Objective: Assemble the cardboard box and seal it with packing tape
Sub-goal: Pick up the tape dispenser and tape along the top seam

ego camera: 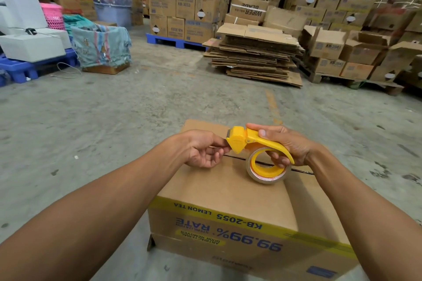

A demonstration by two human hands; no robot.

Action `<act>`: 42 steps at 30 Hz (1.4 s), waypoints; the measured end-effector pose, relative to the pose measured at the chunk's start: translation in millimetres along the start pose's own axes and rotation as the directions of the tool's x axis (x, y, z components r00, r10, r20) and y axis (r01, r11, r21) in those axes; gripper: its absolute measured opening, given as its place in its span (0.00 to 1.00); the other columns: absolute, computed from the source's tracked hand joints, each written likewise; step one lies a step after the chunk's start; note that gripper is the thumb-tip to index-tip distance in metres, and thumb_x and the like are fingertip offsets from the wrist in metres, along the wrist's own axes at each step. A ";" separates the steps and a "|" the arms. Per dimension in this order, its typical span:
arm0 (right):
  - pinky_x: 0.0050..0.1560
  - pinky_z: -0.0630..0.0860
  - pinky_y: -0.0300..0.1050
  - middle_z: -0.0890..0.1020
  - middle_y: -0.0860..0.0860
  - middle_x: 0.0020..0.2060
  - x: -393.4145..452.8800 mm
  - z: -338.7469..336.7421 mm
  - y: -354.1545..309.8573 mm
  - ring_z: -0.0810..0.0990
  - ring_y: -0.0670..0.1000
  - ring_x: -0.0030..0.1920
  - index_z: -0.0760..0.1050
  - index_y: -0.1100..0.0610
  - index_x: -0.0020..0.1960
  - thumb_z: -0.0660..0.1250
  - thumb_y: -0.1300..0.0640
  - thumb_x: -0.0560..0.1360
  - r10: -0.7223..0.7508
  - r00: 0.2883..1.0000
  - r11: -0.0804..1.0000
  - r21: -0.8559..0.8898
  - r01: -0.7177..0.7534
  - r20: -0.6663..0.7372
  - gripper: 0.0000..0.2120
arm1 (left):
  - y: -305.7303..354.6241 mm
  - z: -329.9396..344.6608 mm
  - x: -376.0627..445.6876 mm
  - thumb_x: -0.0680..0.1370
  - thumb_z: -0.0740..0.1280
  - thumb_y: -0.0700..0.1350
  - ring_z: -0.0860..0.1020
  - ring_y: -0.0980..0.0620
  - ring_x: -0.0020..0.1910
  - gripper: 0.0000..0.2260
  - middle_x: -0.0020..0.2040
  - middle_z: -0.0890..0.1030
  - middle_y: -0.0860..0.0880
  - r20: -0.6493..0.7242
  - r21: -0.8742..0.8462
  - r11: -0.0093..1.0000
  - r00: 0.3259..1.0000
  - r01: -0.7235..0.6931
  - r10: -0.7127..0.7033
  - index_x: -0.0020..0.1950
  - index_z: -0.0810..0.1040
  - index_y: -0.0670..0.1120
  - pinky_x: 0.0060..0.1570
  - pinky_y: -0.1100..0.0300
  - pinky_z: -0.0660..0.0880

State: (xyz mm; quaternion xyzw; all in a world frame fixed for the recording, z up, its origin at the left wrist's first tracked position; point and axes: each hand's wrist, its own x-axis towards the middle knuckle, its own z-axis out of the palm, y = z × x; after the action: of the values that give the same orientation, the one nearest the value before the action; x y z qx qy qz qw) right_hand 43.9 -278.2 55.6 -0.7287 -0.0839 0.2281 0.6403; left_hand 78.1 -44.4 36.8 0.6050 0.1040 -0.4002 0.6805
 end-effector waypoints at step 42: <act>0.22 0.76 0.40 0.79 0.55 0.28 44.2 19.0 -78.9 0.76 0.49 0.23 0.77 0.45 0.66 0.69 0.54 0.74 0.030 0.997 0.935 -0.355 -0.002 0.074 0.20 | 46.5 -92.7 -14.9 0.80 0.65 0.45 0.63 0.54 0.30 0.07 0.34 0.71 0.50 -0.357 0.487 0.855 0.853 -0.177 0.380 0.44 0.79 0.44 0.29 0.63 0.64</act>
State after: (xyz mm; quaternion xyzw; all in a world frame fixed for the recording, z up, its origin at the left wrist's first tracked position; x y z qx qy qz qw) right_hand 87.9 -229.8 120.8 -0.8234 -0.1427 0.2429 0.4927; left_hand 131.2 43.4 57.7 0.8250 0.0716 -0.1599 0.5372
